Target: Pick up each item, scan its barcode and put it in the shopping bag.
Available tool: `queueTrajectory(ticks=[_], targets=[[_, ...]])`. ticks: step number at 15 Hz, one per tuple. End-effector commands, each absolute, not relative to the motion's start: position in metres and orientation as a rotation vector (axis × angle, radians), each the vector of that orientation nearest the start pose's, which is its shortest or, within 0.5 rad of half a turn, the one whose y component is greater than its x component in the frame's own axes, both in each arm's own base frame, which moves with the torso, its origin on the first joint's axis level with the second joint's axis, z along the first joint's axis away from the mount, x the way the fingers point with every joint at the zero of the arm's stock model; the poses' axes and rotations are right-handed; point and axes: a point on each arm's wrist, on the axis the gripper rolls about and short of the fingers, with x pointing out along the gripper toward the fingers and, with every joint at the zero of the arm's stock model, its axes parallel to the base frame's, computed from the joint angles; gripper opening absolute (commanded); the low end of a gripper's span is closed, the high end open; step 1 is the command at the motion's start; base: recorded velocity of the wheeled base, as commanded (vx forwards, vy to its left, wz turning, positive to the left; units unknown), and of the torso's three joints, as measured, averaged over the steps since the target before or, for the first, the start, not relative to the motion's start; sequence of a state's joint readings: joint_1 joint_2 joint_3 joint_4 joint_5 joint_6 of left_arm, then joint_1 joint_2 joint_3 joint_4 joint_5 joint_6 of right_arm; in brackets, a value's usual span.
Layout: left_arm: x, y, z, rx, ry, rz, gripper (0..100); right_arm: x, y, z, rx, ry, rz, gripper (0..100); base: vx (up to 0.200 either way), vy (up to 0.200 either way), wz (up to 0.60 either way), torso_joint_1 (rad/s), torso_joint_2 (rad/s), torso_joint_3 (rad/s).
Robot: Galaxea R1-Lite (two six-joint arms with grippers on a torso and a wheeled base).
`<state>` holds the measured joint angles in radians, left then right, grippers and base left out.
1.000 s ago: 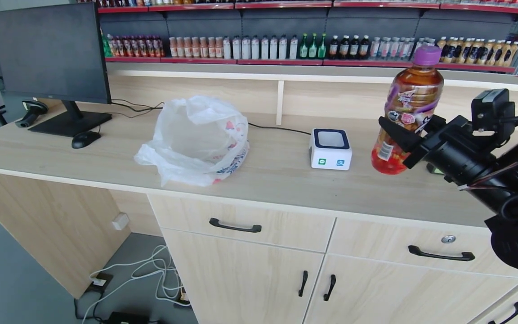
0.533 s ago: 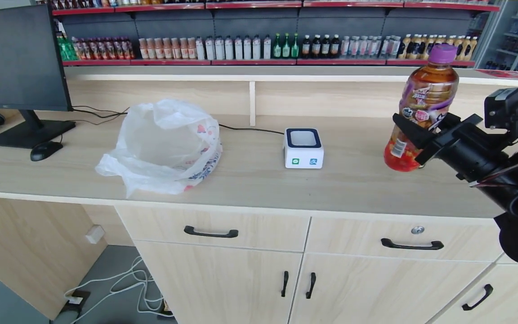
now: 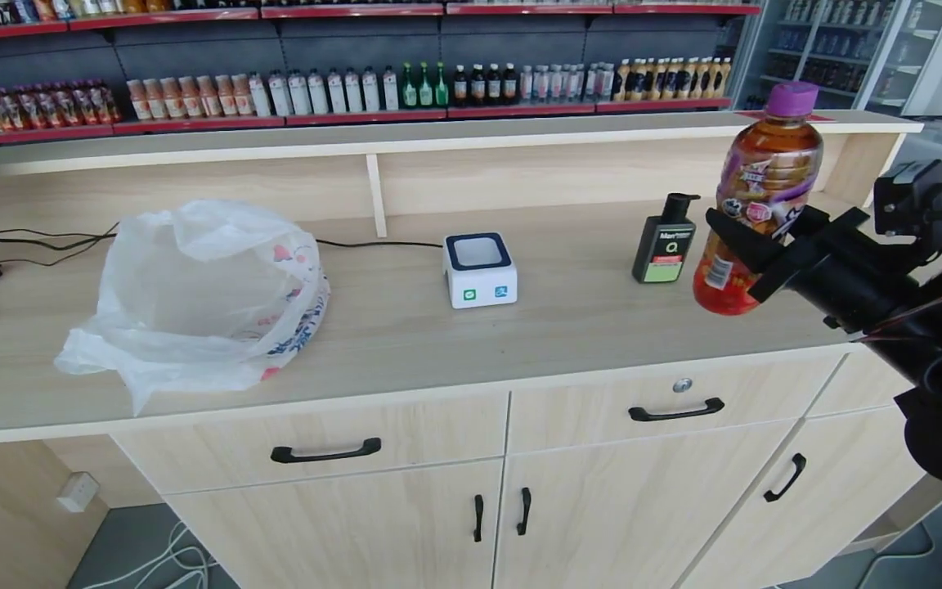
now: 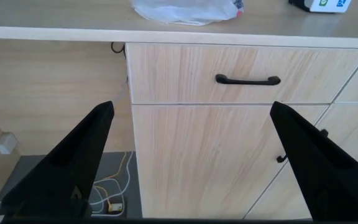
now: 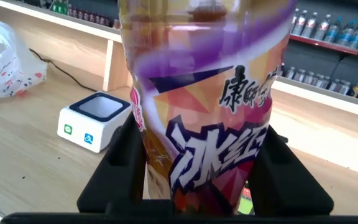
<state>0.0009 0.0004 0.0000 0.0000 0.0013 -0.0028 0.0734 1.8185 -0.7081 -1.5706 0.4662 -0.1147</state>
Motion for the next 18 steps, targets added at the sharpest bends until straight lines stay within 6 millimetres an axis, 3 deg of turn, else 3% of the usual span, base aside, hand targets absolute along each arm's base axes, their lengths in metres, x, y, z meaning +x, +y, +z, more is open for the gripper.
queueTrajectory(ticks=[1,14,18], targets=[[-0.0227,0.0,0.0755,-0.003,0.002,0.003,100,0.3074,0.0323,0.2114,-0.201,-0.484,0.501,0,0.0,0.2,0.0,0.002,0.0,0.002],[-0.0227,0.0,0.0755,-0.003,0.002,0.002,100,0.306,0.0299,0.211,-0.202,-0.48,0.495,0,0.0,0.2,0.0,0.005,0.0,0.002],[-0.0227,0.0,0.0755,-0.002,0.002,0.002,100,0.3038,0.0306,0.2119,-0.201,-0.482,0.497,0,0.0,0.0,0.0,0.0,0.0,0.0]])
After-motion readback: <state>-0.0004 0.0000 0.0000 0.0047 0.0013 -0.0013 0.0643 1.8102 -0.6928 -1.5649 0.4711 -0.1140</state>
